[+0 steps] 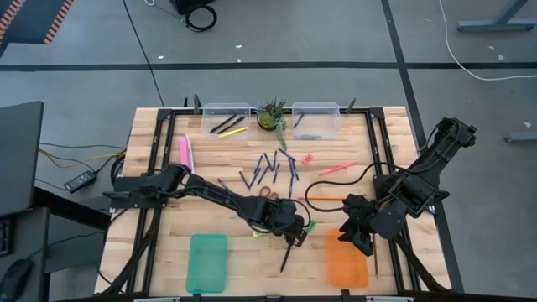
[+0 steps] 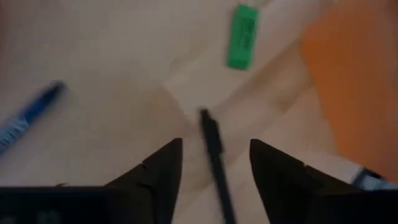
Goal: Sort crayons/erasers/pens/pencils in bins
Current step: Put the black pen into the left transparent bin
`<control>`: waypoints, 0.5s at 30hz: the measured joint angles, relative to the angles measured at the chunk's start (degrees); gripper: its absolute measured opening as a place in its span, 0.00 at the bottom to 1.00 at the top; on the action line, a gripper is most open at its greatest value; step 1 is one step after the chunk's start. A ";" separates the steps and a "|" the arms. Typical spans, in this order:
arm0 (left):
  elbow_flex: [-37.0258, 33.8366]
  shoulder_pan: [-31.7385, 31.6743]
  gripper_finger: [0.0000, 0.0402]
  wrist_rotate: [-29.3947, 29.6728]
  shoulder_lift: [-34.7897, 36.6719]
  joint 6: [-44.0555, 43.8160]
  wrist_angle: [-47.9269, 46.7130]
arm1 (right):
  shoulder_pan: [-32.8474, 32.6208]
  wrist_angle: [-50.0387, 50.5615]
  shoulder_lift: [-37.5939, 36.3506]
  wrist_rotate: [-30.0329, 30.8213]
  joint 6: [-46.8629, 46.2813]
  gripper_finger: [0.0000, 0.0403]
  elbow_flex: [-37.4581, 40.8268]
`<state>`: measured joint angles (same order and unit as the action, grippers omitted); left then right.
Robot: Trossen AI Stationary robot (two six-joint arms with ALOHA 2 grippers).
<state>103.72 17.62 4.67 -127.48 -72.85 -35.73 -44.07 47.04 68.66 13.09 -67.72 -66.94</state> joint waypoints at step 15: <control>0.16 1.41 0.47 0.75 -3.01 0.02 1.65 | 0.00 0.06 0.00 1.45 0.06 0.39 0.00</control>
<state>103.88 19.03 5.42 -130.49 -72.84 -34.08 -44.07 47.10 68.66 14.53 -67.66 -66.94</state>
